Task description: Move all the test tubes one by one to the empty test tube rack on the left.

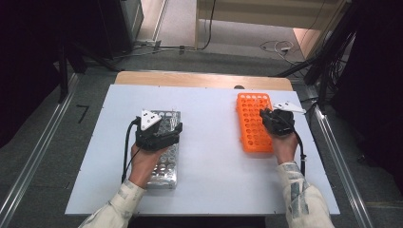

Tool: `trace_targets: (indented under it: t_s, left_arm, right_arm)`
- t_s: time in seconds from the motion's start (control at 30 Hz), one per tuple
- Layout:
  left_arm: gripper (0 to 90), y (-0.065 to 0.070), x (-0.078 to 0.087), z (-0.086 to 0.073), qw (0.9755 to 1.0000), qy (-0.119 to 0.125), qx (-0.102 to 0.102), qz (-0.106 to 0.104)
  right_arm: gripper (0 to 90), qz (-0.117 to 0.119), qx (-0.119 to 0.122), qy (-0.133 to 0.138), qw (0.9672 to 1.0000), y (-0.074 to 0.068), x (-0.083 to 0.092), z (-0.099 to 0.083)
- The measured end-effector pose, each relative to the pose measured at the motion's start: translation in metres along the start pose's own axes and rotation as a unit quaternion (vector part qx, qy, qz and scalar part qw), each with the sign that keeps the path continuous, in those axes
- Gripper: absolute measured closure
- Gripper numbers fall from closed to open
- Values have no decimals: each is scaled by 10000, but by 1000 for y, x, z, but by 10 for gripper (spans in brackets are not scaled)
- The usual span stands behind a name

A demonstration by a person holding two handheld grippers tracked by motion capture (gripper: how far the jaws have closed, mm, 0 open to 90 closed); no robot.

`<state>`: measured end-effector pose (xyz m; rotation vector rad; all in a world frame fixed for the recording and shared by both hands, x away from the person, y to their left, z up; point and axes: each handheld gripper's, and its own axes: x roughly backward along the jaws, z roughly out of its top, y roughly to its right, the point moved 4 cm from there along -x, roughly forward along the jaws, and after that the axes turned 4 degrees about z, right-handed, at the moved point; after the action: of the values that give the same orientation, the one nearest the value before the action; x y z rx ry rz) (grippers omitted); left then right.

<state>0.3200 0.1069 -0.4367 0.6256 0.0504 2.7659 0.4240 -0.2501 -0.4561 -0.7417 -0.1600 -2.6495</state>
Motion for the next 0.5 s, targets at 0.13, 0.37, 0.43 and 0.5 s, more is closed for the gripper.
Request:
trace_targets:
  t_s: [0.13,0.37,0.43,0.5]
  left_arm:
    - [223,1,0,1,10000,18,-12,-28]
    - [221,1,2,2,10000,42,22,-54]
    - [221,1,3,3,10000,43,18,-74]
    - [222,2,3,3,10000,48,8,-87]
  right_arm:
    - [733,-6,85,106,9999,-3,6,5]
    - [733,163,152,265,9994,-10,23,13]
    - [734,266,180,279,9991,-16,27,14]
    - [734,365,238,283,9986,-22,30,16]
